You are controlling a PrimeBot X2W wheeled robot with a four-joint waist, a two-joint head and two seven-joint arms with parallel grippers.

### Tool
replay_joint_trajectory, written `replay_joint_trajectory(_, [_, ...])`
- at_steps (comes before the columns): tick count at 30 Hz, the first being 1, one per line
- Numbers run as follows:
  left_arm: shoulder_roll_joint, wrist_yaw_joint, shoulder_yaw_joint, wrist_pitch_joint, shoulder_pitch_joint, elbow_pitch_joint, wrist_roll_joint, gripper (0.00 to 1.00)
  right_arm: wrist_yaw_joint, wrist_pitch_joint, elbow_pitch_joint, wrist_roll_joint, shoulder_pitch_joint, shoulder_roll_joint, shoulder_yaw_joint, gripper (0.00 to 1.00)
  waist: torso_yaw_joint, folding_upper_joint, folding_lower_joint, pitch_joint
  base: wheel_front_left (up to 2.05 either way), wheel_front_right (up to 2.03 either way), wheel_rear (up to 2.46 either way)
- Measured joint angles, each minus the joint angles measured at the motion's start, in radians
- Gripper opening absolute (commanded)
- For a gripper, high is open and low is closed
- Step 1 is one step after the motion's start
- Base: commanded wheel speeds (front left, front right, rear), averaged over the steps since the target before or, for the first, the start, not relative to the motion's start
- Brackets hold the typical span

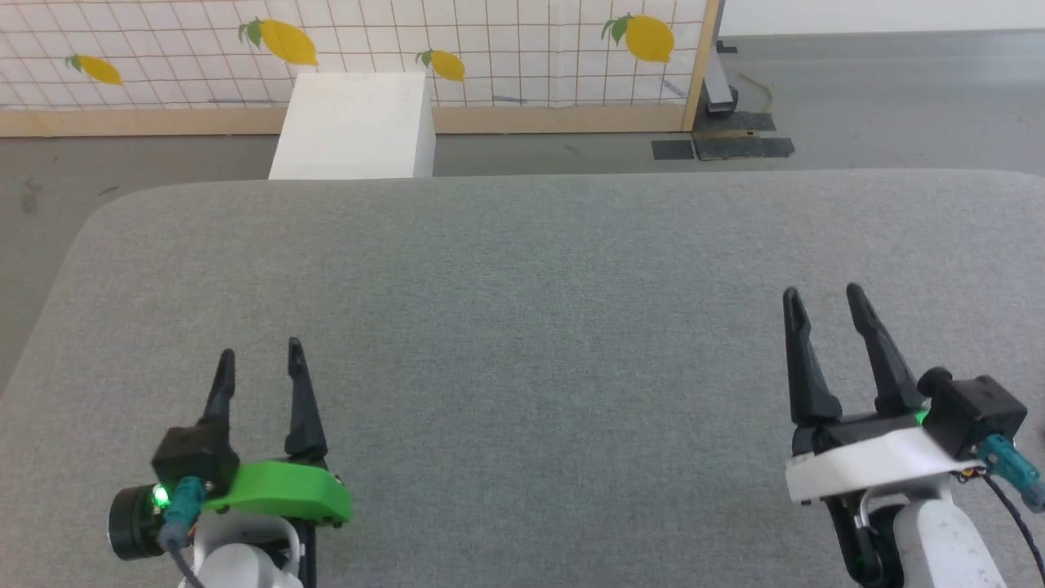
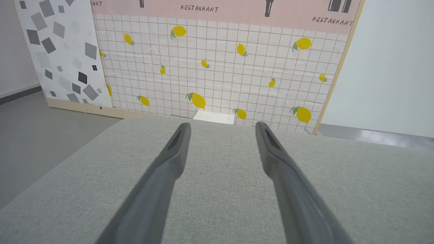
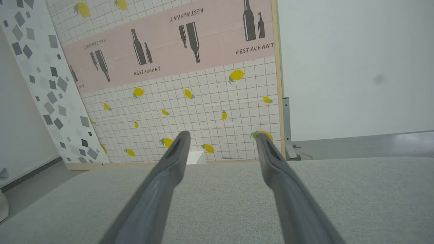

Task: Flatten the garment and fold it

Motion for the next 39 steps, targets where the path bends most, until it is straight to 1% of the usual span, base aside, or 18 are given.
replay_joint_trajectory(4, [-0.001, 0.006, -0.019, 0.0, 0.004, 0.004, 0.03, 1.0, 0.0, 0.0, 0.013, -0.032, 0.023, 0.0, -0.004, 1.0, 0.007, 0.0, 0.0, -0.007, 0.0, 0.0, 0.0])
replay_joint_trajectory(9, [-0.003, 0.005, -0.036, 0.0, 0.01, 0.012, 0.032, 1.0, 0.0, 0.0, 0.053, -0.049, 0.041, 0.0, -0.011, 1.0, 0.009, 0.0, 0.0, -0.006, 0.0, 0.0, 0.0])
replay_joint_trajectory(13, [-0.004, -0.001, -0.04, 0.0, 0.013, 0.021, 0.032, 1.0, 0.0, 0.0, 0.097, -0.054, 0.041, 0.0, -0.017, 1.0, 0.006, 0.0, 0.0, -0.005, 0.0, 0.0, 0.0])
replay_joint_trajectory(20, [-0.004, -0.012, -0.037, 0.0, 0.026, 0.04, 0.021, 1.0, 0.0, 0.0, 0.134, -0.056, 0.041, 0.0, -0.016, 1.0, 0.003, 0.0, 0.0, -0.005, 0.0, 0.0, 0.0])
replay_joint_trajectory(30, [-0.005, -0.019, -0.036, 0.0, 0.026, 0.061, 0.011, 1.0, 0.0, 0.0, 0.146, -0.047, 0.041, 0.0, -0.015, 1.0, 0.004, 0.0, 0.0, -0.002, 0.0, 0.0, 0.0])
replay_joint_trajectory(31, [-0.005, -0.022, -0.036, 0.0, 0.026, 0.063, 0.009, 0.0, 0.0, 0.0, 0.148, -0.046, 0.041, 0.0, -0.014, 0.0, 0.004, 0.0, 0.0, -0.002, 0.0, 0.0, 0.0])
replay_joint_trajectory(39, [-0.005, -0.022, -0.037, 0.004, 0.026, 0.062, 0.01, 0.0, 0.0, 0.005, 0.146, -0.048, 0.041, 0.0, -0.016, 0.0, 0.004, 0.0, 0.0, -0.003, 0.0, 0.0, 0.0])
